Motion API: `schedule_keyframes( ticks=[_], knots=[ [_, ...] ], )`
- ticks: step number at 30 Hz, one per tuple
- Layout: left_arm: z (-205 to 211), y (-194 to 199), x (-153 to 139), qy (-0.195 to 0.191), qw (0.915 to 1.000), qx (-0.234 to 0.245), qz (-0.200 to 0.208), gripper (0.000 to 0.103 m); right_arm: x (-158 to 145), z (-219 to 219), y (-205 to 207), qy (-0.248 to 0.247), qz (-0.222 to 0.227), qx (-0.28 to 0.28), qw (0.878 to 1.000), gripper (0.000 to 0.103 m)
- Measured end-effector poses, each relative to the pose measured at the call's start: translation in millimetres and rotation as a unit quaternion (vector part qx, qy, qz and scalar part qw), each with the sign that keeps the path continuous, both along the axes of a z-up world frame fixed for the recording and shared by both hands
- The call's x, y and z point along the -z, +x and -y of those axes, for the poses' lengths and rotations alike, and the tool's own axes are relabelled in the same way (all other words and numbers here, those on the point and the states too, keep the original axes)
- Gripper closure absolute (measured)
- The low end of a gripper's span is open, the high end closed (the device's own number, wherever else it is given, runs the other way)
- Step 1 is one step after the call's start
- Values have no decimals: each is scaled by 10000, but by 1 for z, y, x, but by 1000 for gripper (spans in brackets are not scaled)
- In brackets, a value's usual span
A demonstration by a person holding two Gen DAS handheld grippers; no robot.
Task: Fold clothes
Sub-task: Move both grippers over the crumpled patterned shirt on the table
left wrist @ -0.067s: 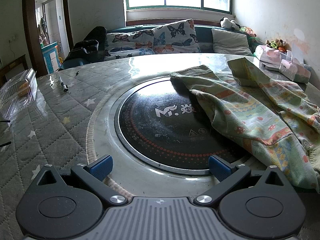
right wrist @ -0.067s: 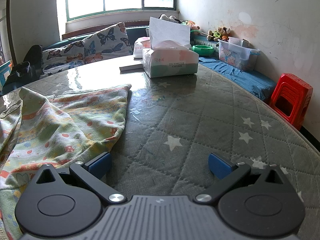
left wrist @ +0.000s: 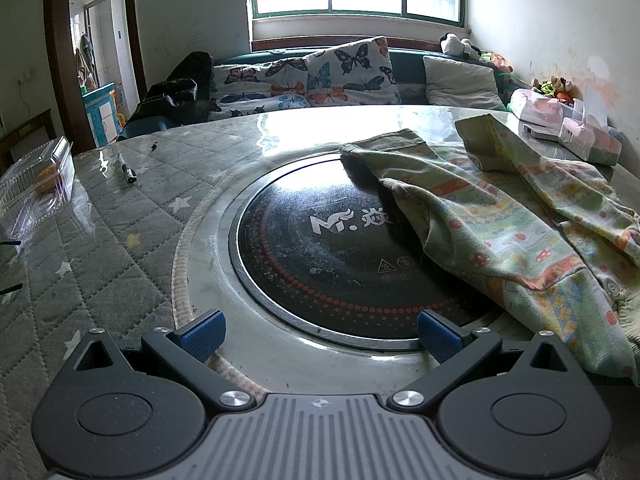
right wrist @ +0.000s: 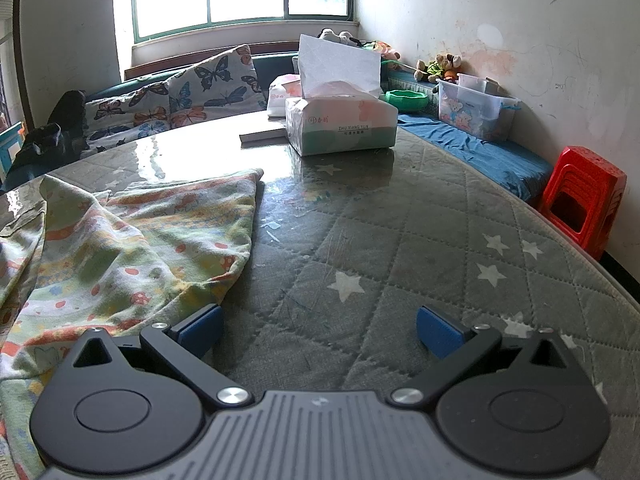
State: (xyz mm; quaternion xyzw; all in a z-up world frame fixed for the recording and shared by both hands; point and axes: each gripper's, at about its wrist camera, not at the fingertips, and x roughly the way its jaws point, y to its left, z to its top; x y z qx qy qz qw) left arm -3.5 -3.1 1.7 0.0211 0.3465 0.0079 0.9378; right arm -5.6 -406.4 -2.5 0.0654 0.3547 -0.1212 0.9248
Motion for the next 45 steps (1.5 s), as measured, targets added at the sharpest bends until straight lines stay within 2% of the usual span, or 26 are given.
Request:
schedule_keyframes(
  ticks=[8, 17, 27, 45],
  knots=[
    [12, -13, -6, -79, 9999, -104, -88, 0, -5, -9, -12, -116, -38, -250, 9996, 0],
    [25, -28, -13, -169, 9994, -220, -188, 0, -13, -26, -51, -324, 155, -639, 9973, 0],
    [40, -44, -13, -189, 9989, -215, -382, 0, -23, -37, -91, -143, 262, -640, 9975, 0],
    [62, -61, -11, -20, 9983, -86, -575, 0, -22, -41, -114, -15, 276, -754, 9968, 0]
  ],
)
